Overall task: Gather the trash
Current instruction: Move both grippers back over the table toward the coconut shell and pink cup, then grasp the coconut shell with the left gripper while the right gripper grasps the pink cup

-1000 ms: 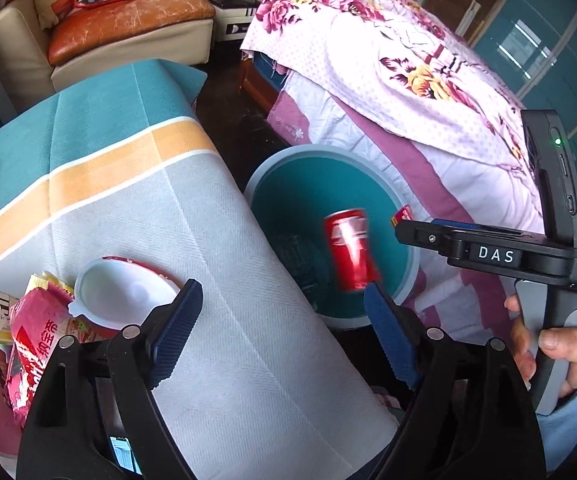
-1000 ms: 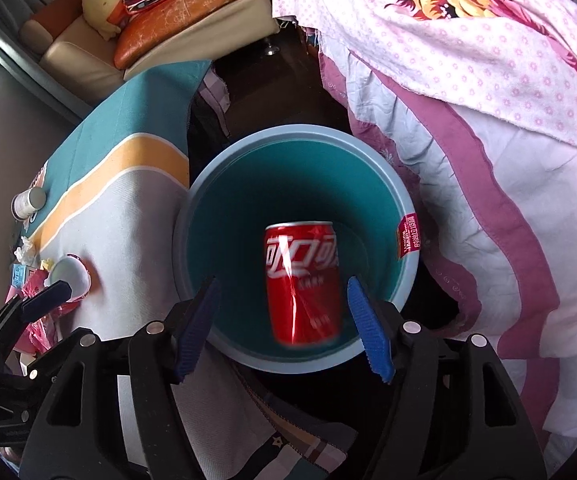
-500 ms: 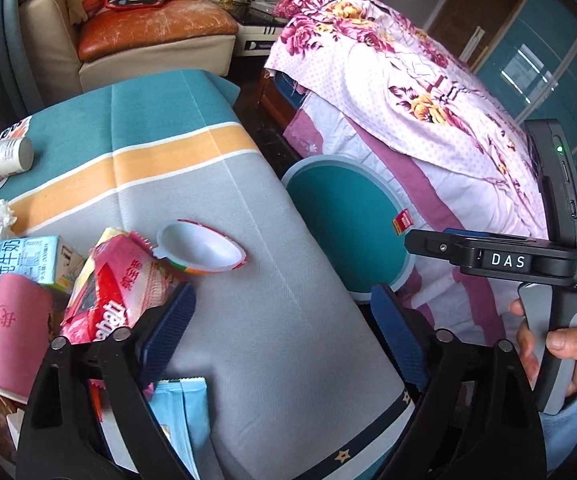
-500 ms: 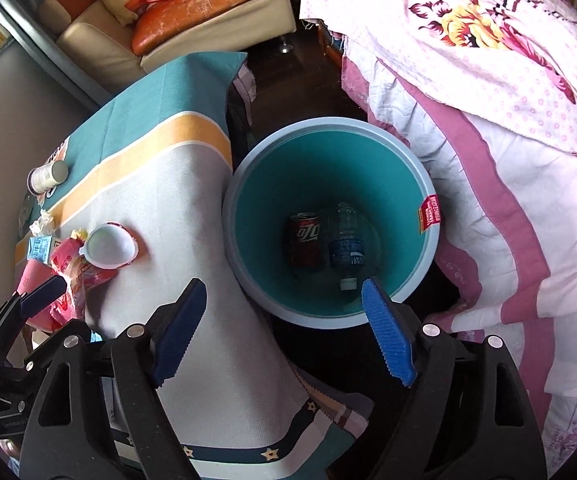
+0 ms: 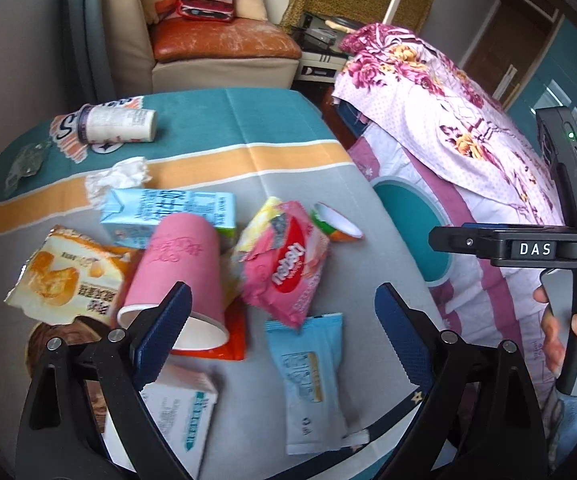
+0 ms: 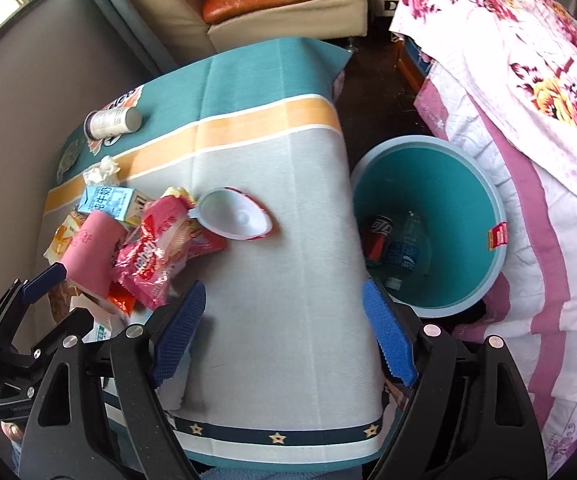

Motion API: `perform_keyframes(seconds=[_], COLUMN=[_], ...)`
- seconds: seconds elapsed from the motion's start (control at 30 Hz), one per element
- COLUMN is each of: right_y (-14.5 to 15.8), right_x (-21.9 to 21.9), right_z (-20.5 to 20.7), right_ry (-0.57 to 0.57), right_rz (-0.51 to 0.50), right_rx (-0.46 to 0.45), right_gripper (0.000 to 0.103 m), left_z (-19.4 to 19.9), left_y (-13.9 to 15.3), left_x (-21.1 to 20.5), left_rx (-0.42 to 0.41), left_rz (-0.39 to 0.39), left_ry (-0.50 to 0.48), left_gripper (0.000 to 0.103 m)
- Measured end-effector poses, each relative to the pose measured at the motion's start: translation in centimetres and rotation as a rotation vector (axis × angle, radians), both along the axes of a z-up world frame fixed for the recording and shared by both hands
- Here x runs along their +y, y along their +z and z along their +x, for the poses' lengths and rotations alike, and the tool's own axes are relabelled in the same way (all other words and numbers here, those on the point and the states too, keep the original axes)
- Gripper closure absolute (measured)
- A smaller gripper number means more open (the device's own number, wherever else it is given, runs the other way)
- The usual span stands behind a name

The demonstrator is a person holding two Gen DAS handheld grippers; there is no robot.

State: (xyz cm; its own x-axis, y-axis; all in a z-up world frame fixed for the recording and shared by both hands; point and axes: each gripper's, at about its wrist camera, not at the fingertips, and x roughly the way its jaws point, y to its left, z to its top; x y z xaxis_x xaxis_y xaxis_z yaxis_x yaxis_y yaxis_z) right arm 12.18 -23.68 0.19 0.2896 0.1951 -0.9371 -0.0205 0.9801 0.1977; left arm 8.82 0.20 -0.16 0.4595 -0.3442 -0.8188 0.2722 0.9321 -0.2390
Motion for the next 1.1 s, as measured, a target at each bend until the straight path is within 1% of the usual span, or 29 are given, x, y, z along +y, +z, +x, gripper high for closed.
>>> perform_keyframes(seconds=[0.13,0.27,0.37,0.43,0.5,0.57,0.73,0.9,1.0,1.07,1.1], right_y=[0.7,1.0,0.8,0.5,0.2,-0.4,-2.3,-3.7,-4.1,-4.2,-4.3], right_x=[4.3,8.1,10.4,11.8,13.1,14.5,17.9,20.0,20.8,21.4,21.7], right_z=[0.7,1.6,2.1,2.5,2.9,3.2,4.5,6.0,6.5,6.4,6.3], right_ry=[0.078,0.146,0.182,0.201,0.216,0.235,0.27,0.278,0.273,0.29,0.301], right_rz=[0.002,-0.005,0.003,0.006,0.015,0.019,0.033,0.074,0.111,0.116,0.115], right_rx=[0.004,0.011,0.029,0.04,0.06,0.086,0.149,0.199,0.234,0.242,0.247], right_gripper=[0.026,0.026,0.026,0.026,0.026,0.026,0.026,0.026,0.026,0.026,0.026], left_z=[-0.6,-1.1,-1.4,-1.7,-1.9,-1.9,-1.6,-1.2,-1.1,-1.0,-1.0], left_y=[-0.3,-0.8,-1.2,-1.3,-1.7,-2.8,-5.6,-7.4,-8.0,-8.4,-8.6], left_x=[4.5,8.5,11.1,12.4,13.4,14.7,17.4,18.3,18.1,18.0,17.9], left_rx=[-0.004,0.008,0.024,0.021,0.017,0.04,0.107,0.144,0.15,0.157,0.163], left_rz=[0.043,0.063,0.041,0.037,0.049,0.067,0.051,0.053,0.061,0.054,0.049], left_ry=[0.062,0.117,0.153,0.165,0.175,0.191,0.235,0.241,0.231,0.216,0.213], left_gripper=[0.01,0.01,0.01,0.01,0.01,0.01,0.01,0.011,0.022,0.05,0.057])
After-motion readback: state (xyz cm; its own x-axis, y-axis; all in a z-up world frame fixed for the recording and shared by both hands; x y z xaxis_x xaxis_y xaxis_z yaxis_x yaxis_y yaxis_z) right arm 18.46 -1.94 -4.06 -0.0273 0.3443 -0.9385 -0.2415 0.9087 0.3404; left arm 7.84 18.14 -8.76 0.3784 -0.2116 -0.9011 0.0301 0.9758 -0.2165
